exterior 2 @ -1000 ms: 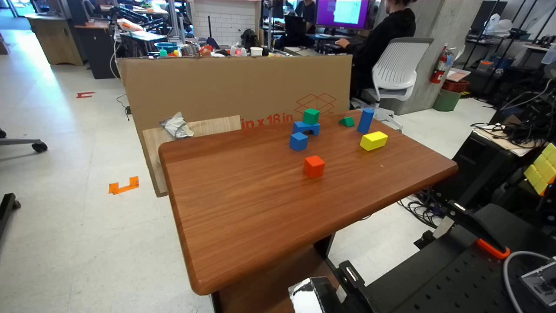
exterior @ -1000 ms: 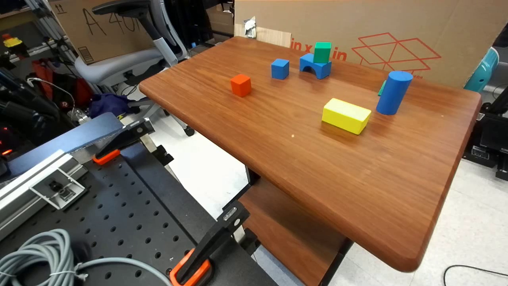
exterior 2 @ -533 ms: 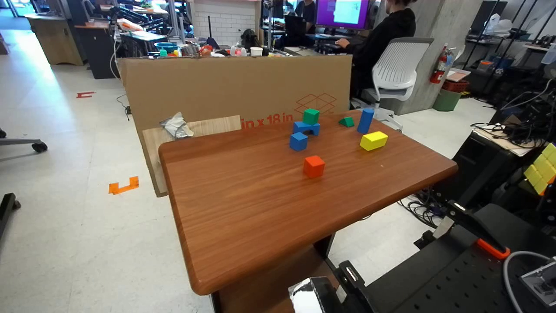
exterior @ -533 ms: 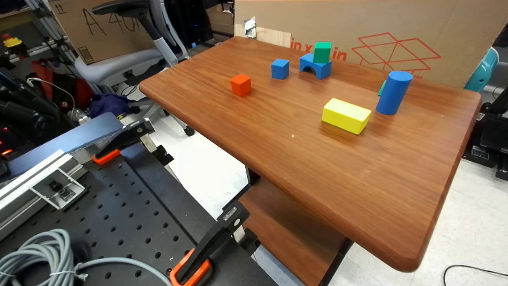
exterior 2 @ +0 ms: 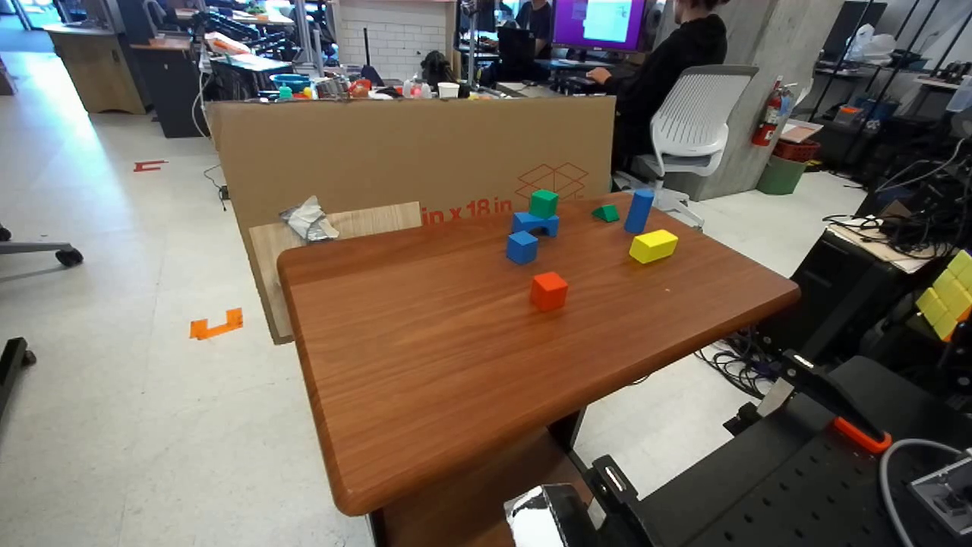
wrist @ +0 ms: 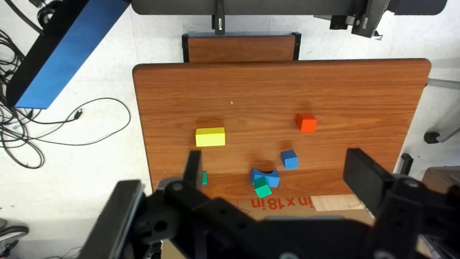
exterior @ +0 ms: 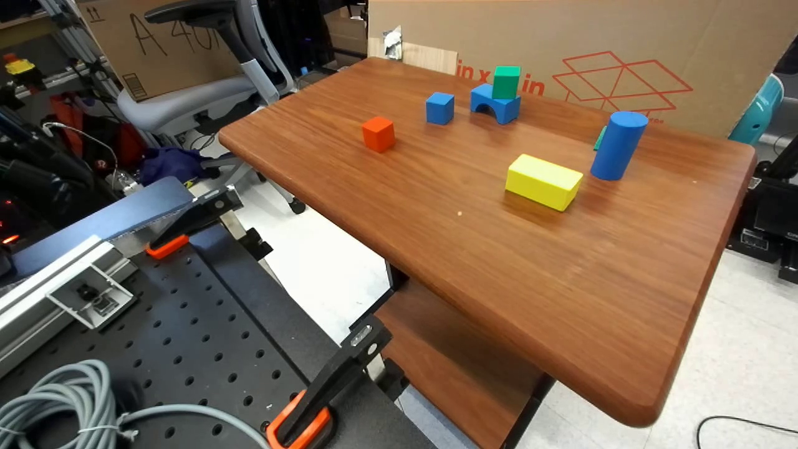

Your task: Move the yellow object slightly

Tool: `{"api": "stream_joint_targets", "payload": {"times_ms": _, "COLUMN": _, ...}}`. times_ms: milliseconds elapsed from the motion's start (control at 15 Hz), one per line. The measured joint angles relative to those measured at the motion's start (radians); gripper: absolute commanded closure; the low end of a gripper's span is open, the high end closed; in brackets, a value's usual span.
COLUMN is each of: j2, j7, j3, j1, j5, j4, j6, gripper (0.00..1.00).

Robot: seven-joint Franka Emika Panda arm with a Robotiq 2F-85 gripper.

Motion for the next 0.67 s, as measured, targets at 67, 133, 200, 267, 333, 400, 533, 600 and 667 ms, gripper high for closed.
{"api": "stream_joint_targets", "payload": {"times_ms": 67, "j2": 0.047, "j7": -0.007, "j3": 0.000, "j1": 0.003, "j5": 0.000, "j4": 0.027, "j6": 0.009, "gripper": 0.00}}
{"api": "stream_joint_targets", "payload": {"times_ms": 133, "j2": 0.095, "j7": -0.012, "j3": 0.000, "j1": 0.006, "j5": 0.000, "j4": 0.057, "j6": 0.014, "gripper": 0.00}}
{"api": "stream_joint_targets", "payload": {"times_ms": 200, "j2": 0.142, "j7": -0.016, "j3": 0.000, "j1": 0.010, "j5": 0.000, "j4": 0.089, "j6": 0.019, "gripper": 0.00}}
{"api": "stream_joint_targets", "payload": {"times_ms": 267, "j2": 0.189, "j7": -0.018, "j3": 0.002, "j1": 0.013, "j5": 0.000, "j4": 0.121, "j6": 0.029, "gripper": 0.00}}
{"api": "stream_joint_targets", "payload": {"times_ms": 333, "j2": 0.238, "j7": -0.021, "j3": 0.004, "j1": 0.014, "j5": 0.001, "j4": 0.155, "j6": 0.035, "gripper": 0.00}}
{"api": "stream_joint_targets", "payload": {"times_ms": 400, "j2": 0.287, "j7": -0.025, "j3": 0.005, "j1": 0.016, "j5": 0.003, "j4": 0.192, "j6": 0.036, "gripper": 0.00}}
{"api": "stream_joint_targets", "payload": {"times_ms": 533, "j2": 0.380, "j7": -0.032, "j3": 0.005, "j1": 0.015, "j5": 0.025, "j4": 0.263, "j6": 0.036, "gripper": 0.00}}
{"api": "stream_joint_targets", "payload": {"times_ms": 600, "j2": 0.427, "j7": -0.035, "j3": 0.005, "j1": 0.014, "j5": 0.041, "j4": 0.298, "j6": 0.036, "gripper": 0.00}}
{"api": "stream_joint_targets", "payload": {"times_ms": 667, "j2": 0.472, "j7": -0.039, "j3": 0.004, "j1": 0.012, "j5": 0.055, "j4": 0.330, "j6": 0.036, "gripper": 0.00}}
